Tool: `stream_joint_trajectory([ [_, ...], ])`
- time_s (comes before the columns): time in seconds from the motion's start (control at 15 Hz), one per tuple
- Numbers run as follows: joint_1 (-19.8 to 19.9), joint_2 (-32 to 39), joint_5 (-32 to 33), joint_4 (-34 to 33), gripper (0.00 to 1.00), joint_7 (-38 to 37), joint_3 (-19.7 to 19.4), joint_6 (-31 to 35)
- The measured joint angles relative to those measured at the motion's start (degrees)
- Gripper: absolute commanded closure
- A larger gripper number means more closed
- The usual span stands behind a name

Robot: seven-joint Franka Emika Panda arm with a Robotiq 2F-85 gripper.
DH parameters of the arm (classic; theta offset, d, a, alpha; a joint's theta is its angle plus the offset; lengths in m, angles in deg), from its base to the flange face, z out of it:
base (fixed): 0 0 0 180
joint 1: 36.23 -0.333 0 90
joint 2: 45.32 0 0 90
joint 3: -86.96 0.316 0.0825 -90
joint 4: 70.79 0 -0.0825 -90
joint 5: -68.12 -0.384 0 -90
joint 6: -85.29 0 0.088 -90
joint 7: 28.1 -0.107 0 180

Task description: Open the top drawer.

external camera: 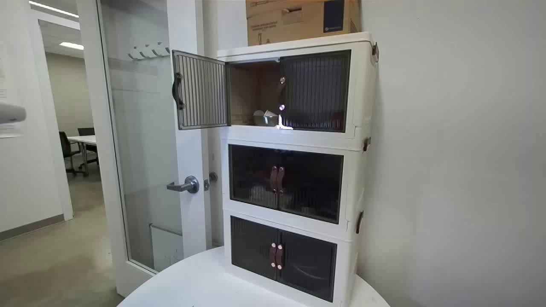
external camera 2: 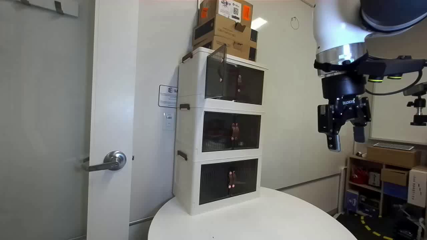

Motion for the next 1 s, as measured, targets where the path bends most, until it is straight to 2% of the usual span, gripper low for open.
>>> stream_joint_trajectory([
  [0.6, -0.39, 0.1, 0.0, 0.01, 0.0, 0.13, -0.08, 0.59],
  [0.8, -2.65, 0.64, 0.14, -0.34, 0.0, 2.43, -0.07, 7.59],
  [1.0, -3.01, 1.3, 1.85, -2.14, 0.0, 6.21, -1.35, 16.14],
])
